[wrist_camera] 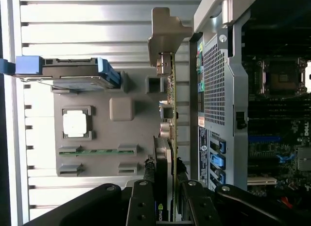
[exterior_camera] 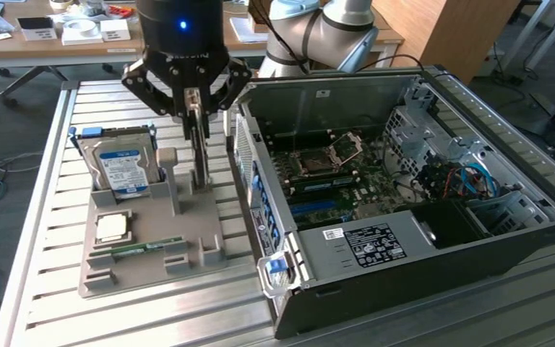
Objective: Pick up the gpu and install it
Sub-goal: 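Pick up the gpu and move the gpu toward the slot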
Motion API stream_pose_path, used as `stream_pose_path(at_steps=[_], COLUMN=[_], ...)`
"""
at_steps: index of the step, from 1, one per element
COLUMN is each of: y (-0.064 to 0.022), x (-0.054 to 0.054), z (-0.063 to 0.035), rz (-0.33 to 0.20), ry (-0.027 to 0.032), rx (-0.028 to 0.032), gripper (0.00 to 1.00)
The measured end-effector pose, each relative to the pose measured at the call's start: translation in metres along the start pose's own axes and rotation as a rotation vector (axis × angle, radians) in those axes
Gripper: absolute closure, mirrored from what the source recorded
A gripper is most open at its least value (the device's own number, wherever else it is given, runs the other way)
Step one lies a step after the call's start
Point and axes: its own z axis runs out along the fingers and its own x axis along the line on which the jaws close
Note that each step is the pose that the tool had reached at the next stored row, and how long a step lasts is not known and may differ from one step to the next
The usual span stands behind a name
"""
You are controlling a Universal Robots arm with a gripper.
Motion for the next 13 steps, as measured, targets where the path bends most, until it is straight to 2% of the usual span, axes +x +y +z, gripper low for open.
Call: stream_pose_path(at_steps=[6,13], y=[0.0007,0.0008], x=[0.0,0.0], z=[-0.0153,-0.017], rz=[0.0,0.0], ry=[0.0,0.0001], rx=[0.0,0.0], gripper=[0.73,0.73])
